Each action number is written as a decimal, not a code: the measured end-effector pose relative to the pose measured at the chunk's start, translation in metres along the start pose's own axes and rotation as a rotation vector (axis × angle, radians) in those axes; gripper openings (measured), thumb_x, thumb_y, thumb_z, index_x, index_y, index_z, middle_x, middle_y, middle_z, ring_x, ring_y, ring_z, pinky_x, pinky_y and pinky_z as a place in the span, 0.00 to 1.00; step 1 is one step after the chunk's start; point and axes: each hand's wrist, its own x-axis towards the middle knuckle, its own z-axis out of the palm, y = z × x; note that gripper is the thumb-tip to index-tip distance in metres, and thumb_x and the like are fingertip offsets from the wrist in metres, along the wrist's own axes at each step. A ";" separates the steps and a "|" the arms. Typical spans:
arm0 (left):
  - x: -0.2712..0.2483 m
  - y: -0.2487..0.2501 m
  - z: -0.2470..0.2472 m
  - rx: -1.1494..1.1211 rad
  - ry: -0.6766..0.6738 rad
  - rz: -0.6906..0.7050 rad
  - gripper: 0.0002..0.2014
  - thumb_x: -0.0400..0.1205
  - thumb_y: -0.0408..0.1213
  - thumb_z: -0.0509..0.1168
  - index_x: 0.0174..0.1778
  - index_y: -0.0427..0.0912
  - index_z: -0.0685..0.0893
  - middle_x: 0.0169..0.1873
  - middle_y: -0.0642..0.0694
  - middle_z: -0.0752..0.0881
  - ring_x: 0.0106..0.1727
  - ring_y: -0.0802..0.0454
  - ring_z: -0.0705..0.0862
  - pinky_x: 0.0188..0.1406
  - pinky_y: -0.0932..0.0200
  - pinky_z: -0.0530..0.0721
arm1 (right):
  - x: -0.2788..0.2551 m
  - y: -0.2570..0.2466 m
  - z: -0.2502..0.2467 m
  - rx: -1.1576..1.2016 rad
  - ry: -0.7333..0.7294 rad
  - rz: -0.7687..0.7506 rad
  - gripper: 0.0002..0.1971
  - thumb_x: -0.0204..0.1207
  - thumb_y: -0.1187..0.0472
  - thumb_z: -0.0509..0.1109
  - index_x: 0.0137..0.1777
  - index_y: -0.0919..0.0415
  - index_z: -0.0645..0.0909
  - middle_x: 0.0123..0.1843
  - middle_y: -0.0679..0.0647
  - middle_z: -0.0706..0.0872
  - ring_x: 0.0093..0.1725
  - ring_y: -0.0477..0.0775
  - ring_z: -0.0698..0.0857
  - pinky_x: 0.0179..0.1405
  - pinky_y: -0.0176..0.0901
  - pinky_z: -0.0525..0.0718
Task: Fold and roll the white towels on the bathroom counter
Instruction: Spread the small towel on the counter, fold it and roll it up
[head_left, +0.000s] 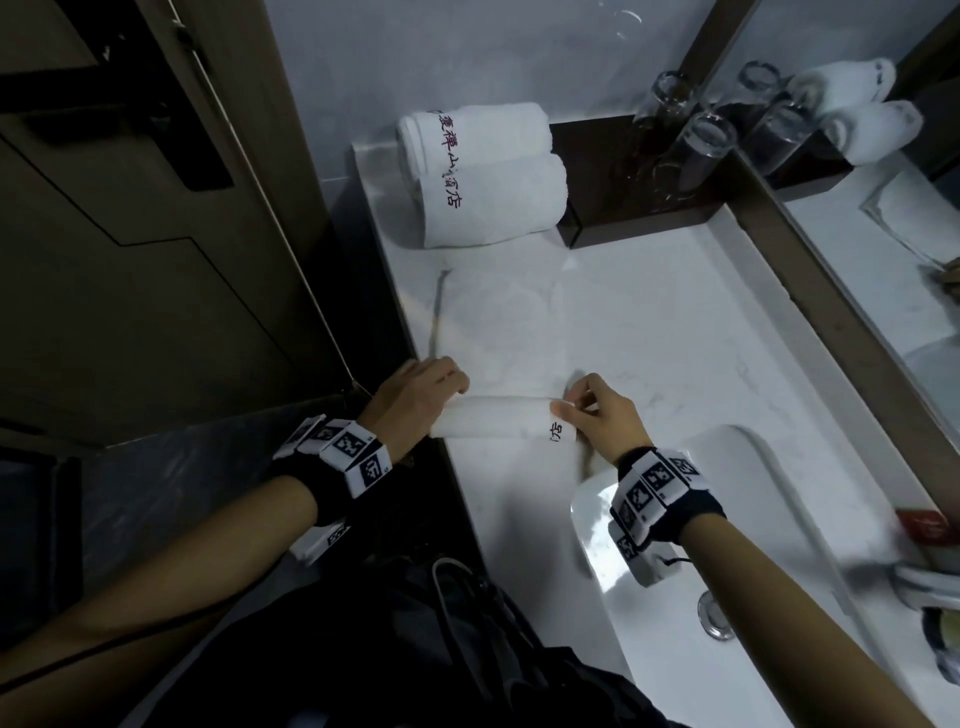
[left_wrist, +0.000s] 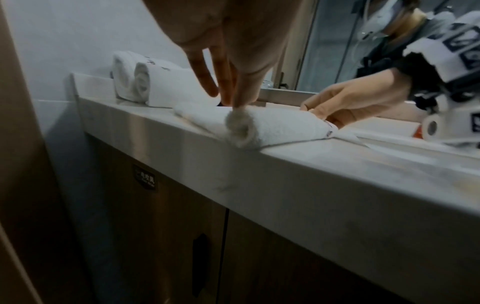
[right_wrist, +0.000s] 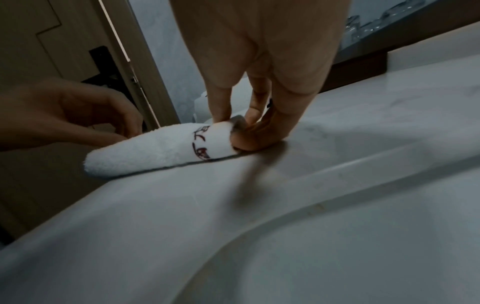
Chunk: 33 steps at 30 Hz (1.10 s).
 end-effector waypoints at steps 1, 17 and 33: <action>-0.002 0.004 -0.001 0.032 -0.009 0.062 0.14 0.69 0.18 0.61 0.46 0.34 0.84 0.45 0.39 0.86 0.45 0.45 0.86 0.48 0.56 0.81 | 0.000 0.001 0.000 0.010 0.008 -0.002 0.10 0.73 0.60 0.74 0.44 0.63 0.75 0.40 0.56 0.80 0.26 0.50 0.78 0.22 0.21 0.74; -0.012 -0.010 0.012 -0.144 -0.125 -0.084 0.17 0.79 0.25 0.60 0.65 0.36 0.79 0.64 0.42 0.81 0.64 0.46 0.79 0.67 0.56 0.73 | -0.019 0.012 -0.003 -0.284 -0.011 -0.338 0.17 0.64 0.57 0.81 0.54 0.55 0.84 0.60 0.46 0.83 0.60 0.50 0.81 0.60 0.38 0.74; 0.011 -0.018 0.001 -0.107 0.004 -0.080 0.12 0.82 0.39 0.58 0.59 0.40 0.77 0.54 0.51 0.76 0.49 0.54 0.76 0.52 0.52 0.81 | 0.021 -0.012 0.004 -0.126 0.019 -0.075 0.11 0.79 0.49 0.64 0.51 0.57 0.74 0.30 0.52 0.79 0.29 0.48 0.74 0.34 0.40 0.71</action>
